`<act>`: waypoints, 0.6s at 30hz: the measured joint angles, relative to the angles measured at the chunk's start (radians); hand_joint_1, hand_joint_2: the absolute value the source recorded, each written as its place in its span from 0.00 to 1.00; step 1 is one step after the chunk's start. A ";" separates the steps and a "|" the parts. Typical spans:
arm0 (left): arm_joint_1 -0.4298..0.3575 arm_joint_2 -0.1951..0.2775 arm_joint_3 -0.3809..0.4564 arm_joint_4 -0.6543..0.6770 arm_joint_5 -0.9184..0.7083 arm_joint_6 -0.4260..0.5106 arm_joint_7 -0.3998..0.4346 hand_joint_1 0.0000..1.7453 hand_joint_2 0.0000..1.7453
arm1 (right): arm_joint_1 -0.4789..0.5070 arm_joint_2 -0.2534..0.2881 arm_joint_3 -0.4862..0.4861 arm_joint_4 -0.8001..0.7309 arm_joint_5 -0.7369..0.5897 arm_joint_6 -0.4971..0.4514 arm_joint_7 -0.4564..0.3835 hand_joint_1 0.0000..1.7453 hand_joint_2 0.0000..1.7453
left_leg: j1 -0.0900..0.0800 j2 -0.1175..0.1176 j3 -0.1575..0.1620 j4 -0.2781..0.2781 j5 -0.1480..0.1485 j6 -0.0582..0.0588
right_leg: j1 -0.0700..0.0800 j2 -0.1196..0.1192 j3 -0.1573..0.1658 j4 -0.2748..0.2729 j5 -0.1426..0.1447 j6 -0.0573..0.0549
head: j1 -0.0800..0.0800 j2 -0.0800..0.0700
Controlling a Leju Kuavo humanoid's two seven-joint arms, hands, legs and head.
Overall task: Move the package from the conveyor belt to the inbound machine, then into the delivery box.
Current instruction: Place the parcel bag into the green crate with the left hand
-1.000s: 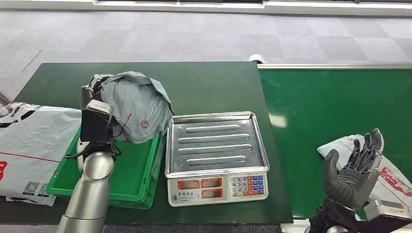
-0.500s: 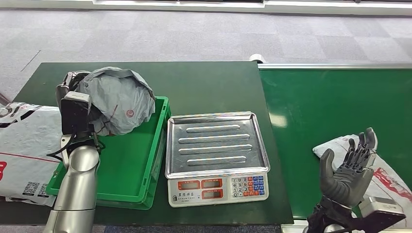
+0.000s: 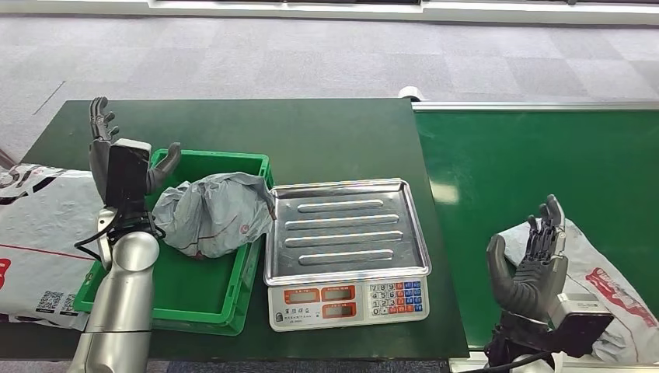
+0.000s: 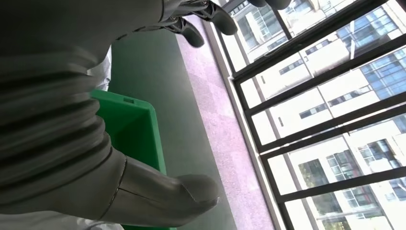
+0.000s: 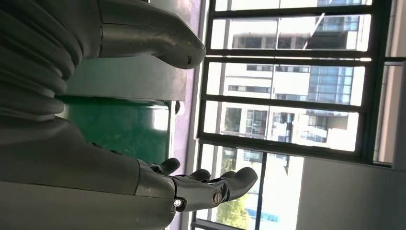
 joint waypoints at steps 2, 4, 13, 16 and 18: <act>0.000 0.000 0.010 0.009 -0.005 -0.010 0.006 0.00 1.00 | 0.000 0.000 0.000 0.007 0.008 0.011 0.008 0.00 1.00 | 0.000 0.000 0.000 0.000 0.000 0.000 | 0.000 0.000 0.000 0.000 0.000 0.000 | 0.000 0.000; 0.000 0.000 0.018 0.015 -0.006 -0.017 0.010 0.00 1.00 | 0.000 0.000 0.000 0.013 0.014 0.016 0.010 0.00 1.00 | 0.000 0.000 0.000 0.000 0.000 0.000 | 0.000 0.000 0.000 0.000 0.000 0.000 | 0.000 0.000; 0.065 -0.012 0.055 -0.054 0.247 0.024 -0.244 0.00 1.00 | 0.002 0.000 0.000 0.037 0.022 0.047 0.026 0.00 1.00 | 0.000 0.000 0.000 0.000 -0.001 -0.001 | 0.000 0.001 0.000 0.000 -0.001 -0.001 | 0.000 0.000; 0.124 -0.028 0.052 -0.135 0.419 -0.047 -0.377 0.00 1.00 | 0.000 0.000 0.000 0.047 -0.003 0.093 0.033 0.00 1.00 | 0.000 0.000 0.000 0.000 -0.001 0.000 | 0.000 0.000 0.000 0.000 -0.001 -0.001 | 0.000 0.000; 0.167 -0.037 0.036 -0.188 0.511 -0.134 -0.426 0.00 1.00 | -0.005 -0.001 0.000 0.058 -0.032 0.143 0.036 0.00 1.00 | 0.000 0.000 0.000 0.000 -0.001 0.000 | 0.000 0.000 0.000 0.000 -0.002 0.000 | 0.000 0.000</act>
